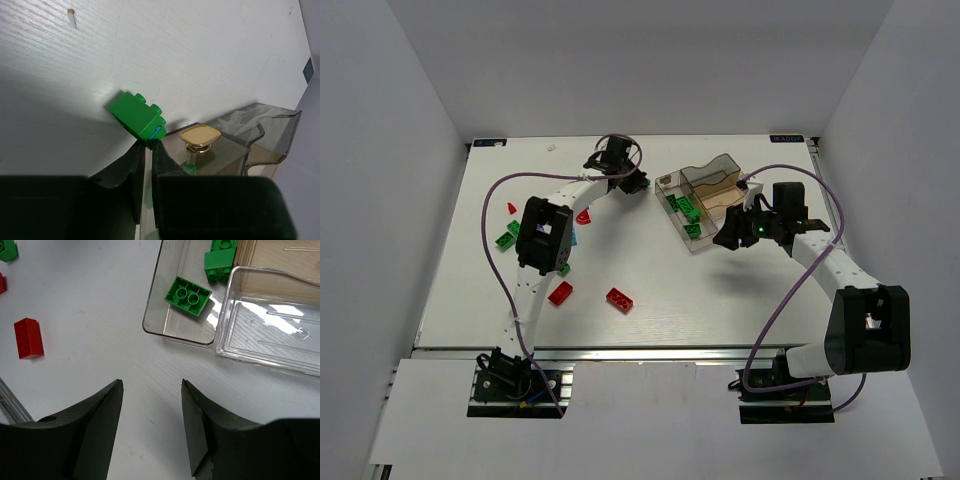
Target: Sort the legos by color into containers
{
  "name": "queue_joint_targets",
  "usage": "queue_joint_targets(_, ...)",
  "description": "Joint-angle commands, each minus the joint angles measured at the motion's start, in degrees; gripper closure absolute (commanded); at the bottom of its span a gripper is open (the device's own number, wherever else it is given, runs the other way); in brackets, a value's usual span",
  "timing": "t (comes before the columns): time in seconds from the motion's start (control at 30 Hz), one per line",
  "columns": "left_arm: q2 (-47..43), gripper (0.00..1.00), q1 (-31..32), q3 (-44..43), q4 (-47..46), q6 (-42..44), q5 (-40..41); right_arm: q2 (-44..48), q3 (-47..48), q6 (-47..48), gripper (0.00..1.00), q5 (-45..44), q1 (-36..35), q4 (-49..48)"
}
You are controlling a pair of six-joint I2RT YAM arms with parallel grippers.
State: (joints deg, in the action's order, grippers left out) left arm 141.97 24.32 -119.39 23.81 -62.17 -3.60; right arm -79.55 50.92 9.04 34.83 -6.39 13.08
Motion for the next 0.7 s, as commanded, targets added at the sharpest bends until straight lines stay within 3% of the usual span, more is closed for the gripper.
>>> queue_joint_targets(0.0,-4.94,0.86,-0.32,1.79,1.85,3.11,1.92,1.50,0.24,-0.07,0.44,0.68,0.07,-1.48)
queue_joint_targets(0.5,-17.86,0.91,0.38,9.97,1.06,14.97,4.91,1.06,0.94,0.01,0.44,0.77,-0.02,-1.04)
queue_joint_targets(0.67,-20.59,0.93,0.91,11.28,1.24,18.92,1.77,0.71,1.47,0.19,0.44,0.94,0.15,-0.87)
